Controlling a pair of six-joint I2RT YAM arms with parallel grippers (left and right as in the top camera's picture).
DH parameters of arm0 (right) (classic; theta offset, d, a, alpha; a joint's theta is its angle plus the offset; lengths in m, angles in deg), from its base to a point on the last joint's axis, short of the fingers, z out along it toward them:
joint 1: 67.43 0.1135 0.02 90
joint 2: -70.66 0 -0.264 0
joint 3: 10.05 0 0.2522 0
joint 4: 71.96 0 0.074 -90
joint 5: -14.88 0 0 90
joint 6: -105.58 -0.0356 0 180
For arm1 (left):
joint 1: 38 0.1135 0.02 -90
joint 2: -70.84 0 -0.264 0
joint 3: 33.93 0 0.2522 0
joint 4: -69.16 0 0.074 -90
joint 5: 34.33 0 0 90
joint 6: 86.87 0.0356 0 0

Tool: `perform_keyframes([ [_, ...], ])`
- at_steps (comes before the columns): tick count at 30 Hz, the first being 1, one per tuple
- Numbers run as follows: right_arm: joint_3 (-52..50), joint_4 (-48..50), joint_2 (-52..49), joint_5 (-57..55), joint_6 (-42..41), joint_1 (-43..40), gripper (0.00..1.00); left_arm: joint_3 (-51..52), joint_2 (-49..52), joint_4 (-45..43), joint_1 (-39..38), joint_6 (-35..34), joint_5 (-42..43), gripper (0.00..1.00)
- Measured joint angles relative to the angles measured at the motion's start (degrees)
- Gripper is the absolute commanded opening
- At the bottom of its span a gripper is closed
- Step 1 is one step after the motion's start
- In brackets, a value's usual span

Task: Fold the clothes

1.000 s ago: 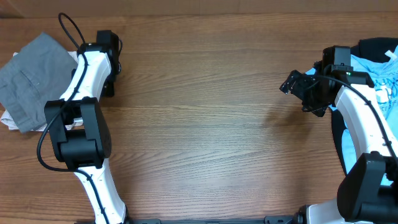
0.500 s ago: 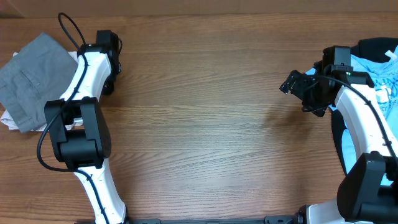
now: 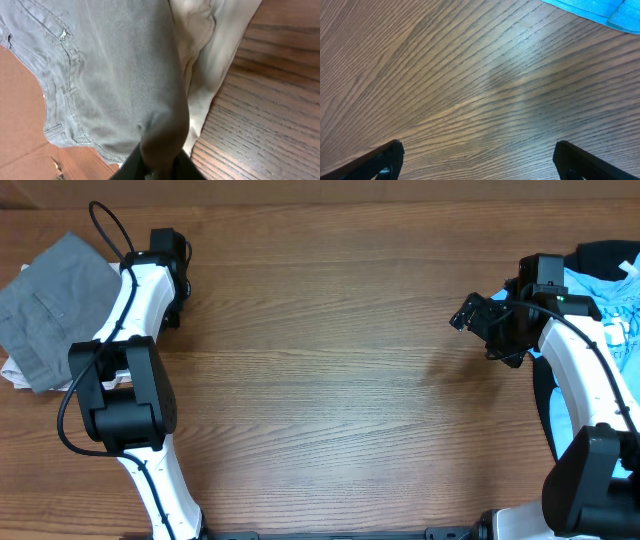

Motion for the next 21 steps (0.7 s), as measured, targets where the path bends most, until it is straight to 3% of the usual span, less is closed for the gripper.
perform_keyframes([
  [8,0.00,0.00,0.00,-0.02,-0.02,0.00,1.00,-1.03,0.02,0.20,0.02,-2.14,1.44,0.05],
  [21,0.00,0.00,0.00,-0.02,0.00,0.00,1.00,-12.85,0.02,-3.39,0.48,-4.76,10.10,0.04],
])
